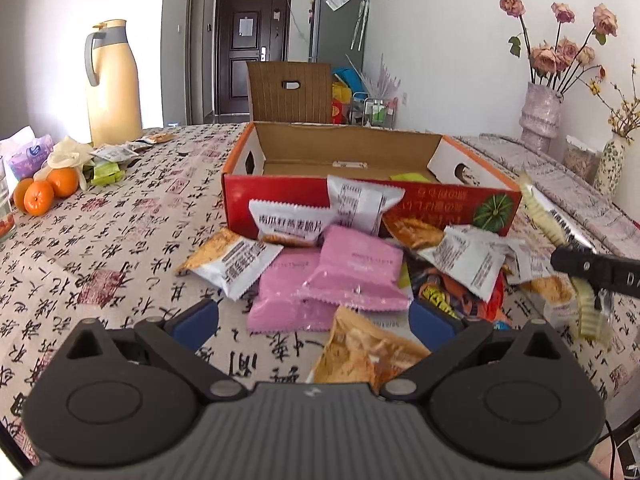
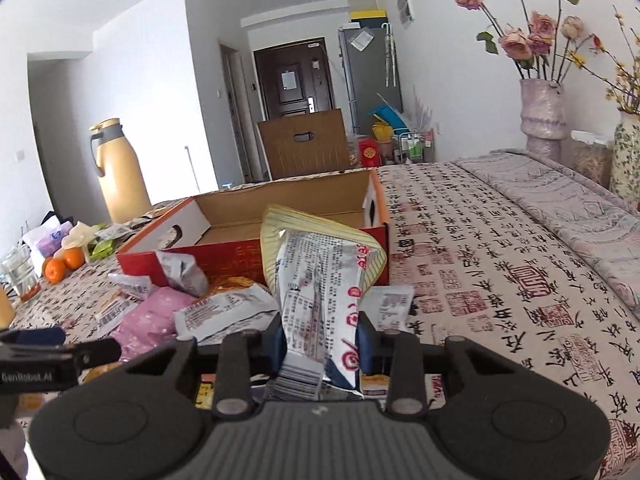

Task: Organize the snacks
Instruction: 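Grasp a silver-and-yellow wrapper from the pile with the right gripper, then grasp the gold pumpkin-seed crisp packet with the left gripper while the right gripper holds its wrapper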

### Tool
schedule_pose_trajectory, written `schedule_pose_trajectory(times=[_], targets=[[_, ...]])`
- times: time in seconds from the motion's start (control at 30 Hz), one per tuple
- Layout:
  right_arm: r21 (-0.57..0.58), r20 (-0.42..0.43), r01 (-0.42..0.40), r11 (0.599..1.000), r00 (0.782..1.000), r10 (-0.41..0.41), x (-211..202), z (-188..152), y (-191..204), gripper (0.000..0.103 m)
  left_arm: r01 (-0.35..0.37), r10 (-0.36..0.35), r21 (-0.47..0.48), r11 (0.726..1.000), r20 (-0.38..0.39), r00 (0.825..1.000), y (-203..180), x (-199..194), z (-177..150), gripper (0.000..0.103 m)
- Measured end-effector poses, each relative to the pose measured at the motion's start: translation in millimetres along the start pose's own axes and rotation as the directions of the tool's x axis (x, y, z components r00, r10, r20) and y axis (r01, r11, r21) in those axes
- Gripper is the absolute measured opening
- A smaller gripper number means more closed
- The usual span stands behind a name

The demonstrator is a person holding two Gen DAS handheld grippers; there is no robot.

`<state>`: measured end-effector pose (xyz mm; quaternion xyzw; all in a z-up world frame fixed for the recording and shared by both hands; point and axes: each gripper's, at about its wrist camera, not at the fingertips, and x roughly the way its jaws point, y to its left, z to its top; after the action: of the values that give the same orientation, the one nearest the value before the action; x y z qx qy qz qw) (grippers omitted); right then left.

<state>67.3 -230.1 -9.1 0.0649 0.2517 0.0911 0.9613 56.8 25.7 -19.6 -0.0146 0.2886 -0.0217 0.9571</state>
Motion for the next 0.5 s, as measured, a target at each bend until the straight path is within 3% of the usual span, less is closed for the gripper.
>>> schedule_pose_trajectory(times=[0.5], targets=[[0.005, 0.000, -0.006, 1.000, 1.000, 0.006, -9.5, -12.7, -0.6, 0.034, 0.014, -0.013, 0.030, 0.999, -0.025, 1.000, -7.1, -13.4, -22.8, 0.103]])
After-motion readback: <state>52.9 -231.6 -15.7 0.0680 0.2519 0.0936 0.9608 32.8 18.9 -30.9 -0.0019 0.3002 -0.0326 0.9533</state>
